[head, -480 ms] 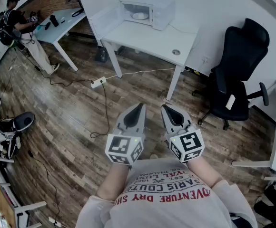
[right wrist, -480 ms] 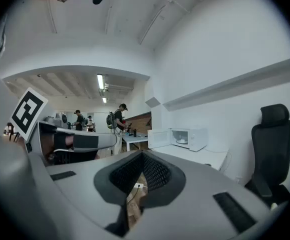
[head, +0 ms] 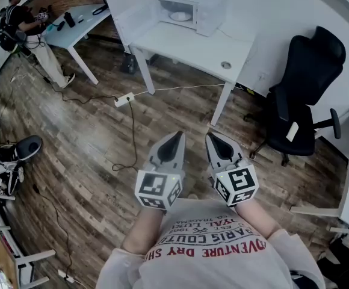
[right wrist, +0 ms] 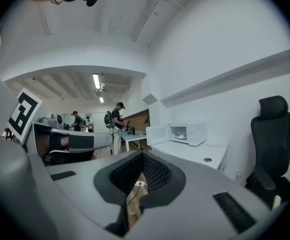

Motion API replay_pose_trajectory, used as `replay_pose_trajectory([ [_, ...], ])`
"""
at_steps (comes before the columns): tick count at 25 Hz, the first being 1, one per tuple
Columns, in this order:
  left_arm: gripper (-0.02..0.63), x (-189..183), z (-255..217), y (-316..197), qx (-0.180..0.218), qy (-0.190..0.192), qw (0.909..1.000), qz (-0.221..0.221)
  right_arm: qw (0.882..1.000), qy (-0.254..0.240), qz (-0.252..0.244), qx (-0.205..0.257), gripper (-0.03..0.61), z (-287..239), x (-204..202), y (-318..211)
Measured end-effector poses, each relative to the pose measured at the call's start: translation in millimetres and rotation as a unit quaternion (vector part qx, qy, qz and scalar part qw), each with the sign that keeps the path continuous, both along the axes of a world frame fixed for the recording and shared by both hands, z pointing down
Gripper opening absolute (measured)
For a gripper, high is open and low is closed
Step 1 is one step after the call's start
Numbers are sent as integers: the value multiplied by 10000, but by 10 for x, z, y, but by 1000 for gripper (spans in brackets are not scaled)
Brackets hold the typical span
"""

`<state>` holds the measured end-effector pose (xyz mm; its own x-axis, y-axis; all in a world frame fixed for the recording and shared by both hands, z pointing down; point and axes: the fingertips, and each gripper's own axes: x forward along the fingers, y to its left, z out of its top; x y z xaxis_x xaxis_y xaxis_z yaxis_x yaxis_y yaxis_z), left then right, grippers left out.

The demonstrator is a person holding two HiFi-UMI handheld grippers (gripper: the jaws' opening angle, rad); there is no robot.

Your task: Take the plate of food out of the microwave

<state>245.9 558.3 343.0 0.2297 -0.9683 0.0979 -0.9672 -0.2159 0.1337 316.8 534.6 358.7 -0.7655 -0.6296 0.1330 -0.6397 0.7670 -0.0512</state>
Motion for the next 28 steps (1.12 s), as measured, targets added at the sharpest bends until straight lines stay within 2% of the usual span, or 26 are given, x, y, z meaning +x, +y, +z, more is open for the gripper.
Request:
replay_pose_trajectory([
  [8, 8, -200, 263, -145, -326, 309, 9988, -191, 9991, 238, -251, -236, 3, 267, -208, -170],
  [12, 8, -434, 392, -372, -406, 74, 9988, -280, 9979, 270, -455, -385, 3, 400, -481, -383],
  [15, 8, -681, 382, -697, -351, -80, 9990, -263, 9978, 250, -506, -355, 3, 419, -747, -654],
  [22, 8, -1499, 215, -1603, -270, 39, 9996, -33, 9980, 449, -421, -103, 3, 256, -1510, -1468],
  [28, 8, -2204, 170, -2528, -372, 192, 9984, 393, 9977, 632, -181, -154, 3, 174, -2234, -2289],
])
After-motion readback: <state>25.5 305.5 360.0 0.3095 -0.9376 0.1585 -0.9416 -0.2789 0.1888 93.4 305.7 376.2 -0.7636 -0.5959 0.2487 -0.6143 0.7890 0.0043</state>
